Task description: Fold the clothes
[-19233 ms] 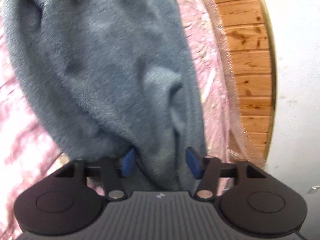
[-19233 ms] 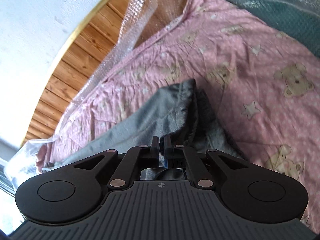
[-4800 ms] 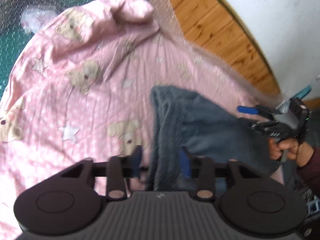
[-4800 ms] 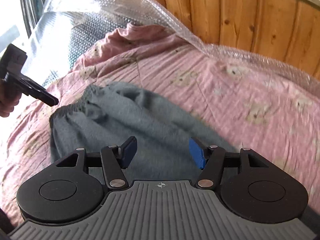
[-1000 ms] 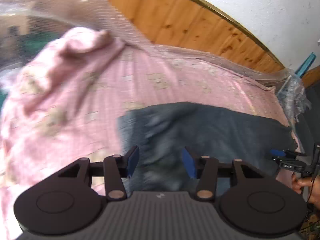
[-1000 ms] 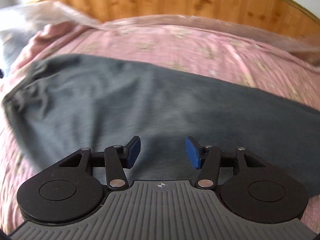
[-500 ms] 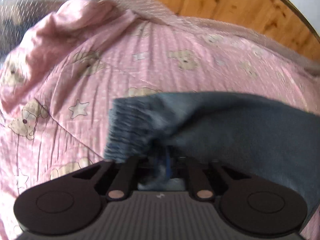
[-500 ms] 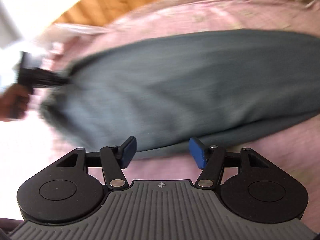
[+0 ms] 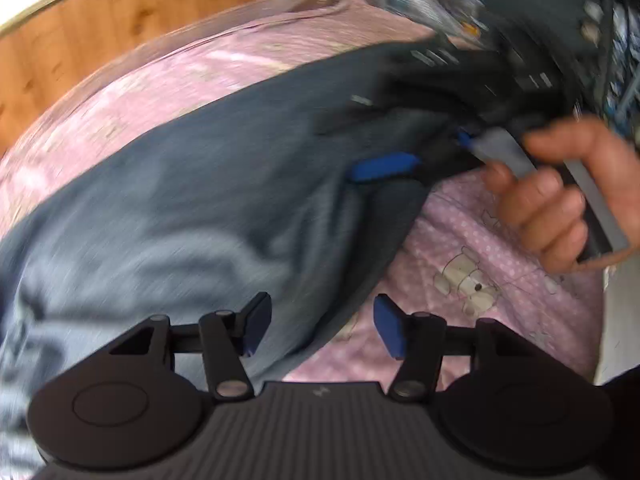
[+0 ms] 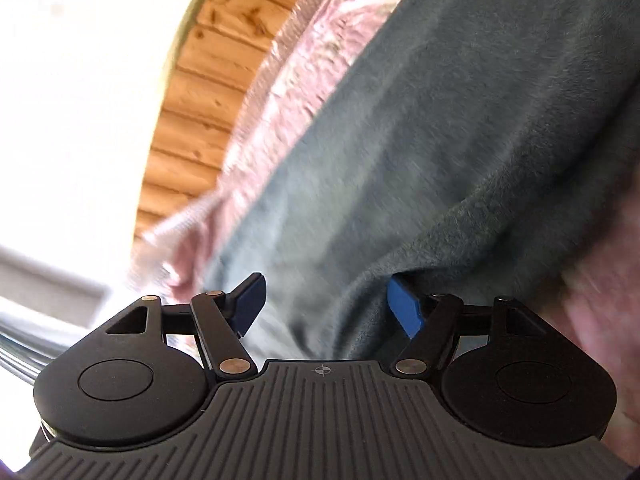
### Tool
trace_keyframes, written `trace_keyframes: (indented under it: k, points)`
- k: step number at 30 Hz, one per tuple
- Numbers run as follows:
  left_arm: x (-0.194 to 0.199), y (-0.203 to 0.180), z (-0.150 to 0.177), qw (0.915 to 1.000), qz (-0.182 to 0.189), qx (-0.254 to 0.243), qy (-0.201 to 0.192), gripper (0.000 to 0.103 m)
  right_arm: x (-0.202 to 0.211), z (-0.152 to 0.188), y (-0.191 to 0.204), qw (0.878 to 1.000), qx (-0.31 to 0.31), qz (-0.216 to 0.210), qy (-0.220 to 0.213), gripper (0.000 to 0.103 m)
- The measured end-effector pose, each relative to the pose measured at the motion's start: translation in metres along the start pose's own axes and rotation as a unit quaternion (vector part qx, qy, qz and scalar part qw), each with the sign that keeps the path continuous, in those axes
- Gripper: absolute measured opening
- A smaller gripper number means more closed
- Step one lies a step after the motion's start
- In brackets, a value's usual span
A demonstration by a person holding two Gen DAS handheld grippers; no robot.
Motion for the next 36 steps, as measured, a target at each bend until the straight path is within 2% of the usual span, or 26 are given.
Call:
trace_keyframes:
  k: [2, 3, 4, 6, 8, 10, 14, 16, 18, 21, 24, 27, 28, 29, 31, 33, 35, 36]
  points:
    - [-0.017, 0.000, -0.005, 0.9998, -0.013, 0.011, 0.012, 0.056, -0.008, -0.007, -0.002, 1.000, -0.007, -0.014, 0.003, 0.072]
    - [-0.025, 0.000, -0.007, 0.9995, -0.020, 0.016, 0.018, 0.049, -0.011, -0.010, -0.004, 1.000, -0.012, -0.020, 0.005, 0.072]
    - [-0.034, 0.000, -0.009, 0.9991, -0.026, 0.022, 0.024, 0.030, -0.014, -0.011, -0.007, 0.999, -0.019, -0.025, 0.006, 0.073]
    - [-0.042, 0.019, -0.009, 0.9947, -0.018, 0.091, 0.044, 0.007, -0.013, -0.010, -0.011, 0.999, -0.032, -0.037, 0.005, 0.072]
    - [-0.041, 0.042, -0.006, 0.9843, 0.003, 0.170, 0.046, 0.007, -0.010, -0.008, -0.013, 0.998, -0.043, -0.051, 0.002, 0.072]
    - [-0.041, 0.063, -0.003, 0.9693, 0.027, 0.240, 0.047, 0.006, -0.001, -0.003, -0.009, 0.996, -0.036, -0.076, 0.004, 0.073]
    - [-0.041, 0.090, 0.003, 0.9440, 0.070, 0.320, 0.041, 0.007, 0.001, 0.022, 0.004, 0.993, 0.072, -0.068, 0.063, 0.073]
    - [-0.038, 0.096, 0.002, 0.9349, 0.080, 0.344, 0.030, 0.007, -0.010, 0.034, 0.015, 0.981, 0.155, -0.042, 0.108, 0.074]
    - [-0.037, 0.096, -0.002, 0.9371, 0.079, 0.339, 0.026, 0.007, -0.022, 0.051, 0.032, 0.959, 0.237, -0.032, 0.153, 0.074]
    - [-0.032, 0.086, -0.009, 0.9421, 0.092, 0.322, 0.016, 0.007, -0.044, 0.071, 0.056, 0.923, 0.326, -0.034, 0.203, 0.074]
    - [-0.020, 0.085, -0.018, 0.9454, 0.103, 0.309, -0.004, 0.009, -0.066, 0.093, 0.074, 0.895, 0.363, -0.048, 0.253, 0.076]
    - [0.008, 0.102, -0.009, 0.9397, 0.082, 0.329, -0.042, 0.020, -0.062, 0.115, 0.089, 0.869, 0.392, -0.071, 0.292, 0.078]
    - [0.012, 0.112, 0.004, 0.9351, 0.067, 0.345, -0.041, 0.027, -0.056, 0.123, 0.094, 0.858, 0.408, -0.077, 0.302, 0.078]
    - [0.015, 0.123, 0.016, 0.9300, 0.052, 0.362, -0.040, 0.031, -0.048, 0.131, 0.097, 0.849, 0.421, -0.081, 0.310, 0.078]
    - [0.015, 0.142, 0.045, 0.9218, 0.024, 0.386, -0.024, 0.032, -0.037, 0.143, 0.088, 0.845, 0.423, -0.072, 0.319, 0.080]
    - [0.004, 0.154, 0.076, 0.9218, -0.016, 0.387, 0.019, 0.032, -0.034, 0.150, 0.081, 0.851, 0.413, -0.063, 0.318, 0.080]
    - [0.003, 0.163, 0.102, 0.9169, -0.046, 0.396, 0.026, 0.016, -0.030, 0.155, 0.078, 0.857, 0.400, -0.061, 0.319, 0.080]
    - [0.007, 0.171, 0.111, 0.9072, -0.035, 0.419, 0.017, 0.015, -0.024, 0.158, 0.080, 0.858, 0.392, -0.068, 0.325, 0.079]
Point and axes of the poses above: each gripper's, at about its wrist camera, not at the fingertips, and x roughly against the way its jaws point, y to its left, z to its underside, the point moved 6 cm from there along -x, roughly the way its jaws point, and after that the axes turned 4 degrees about -z, right-handed, at the moved point
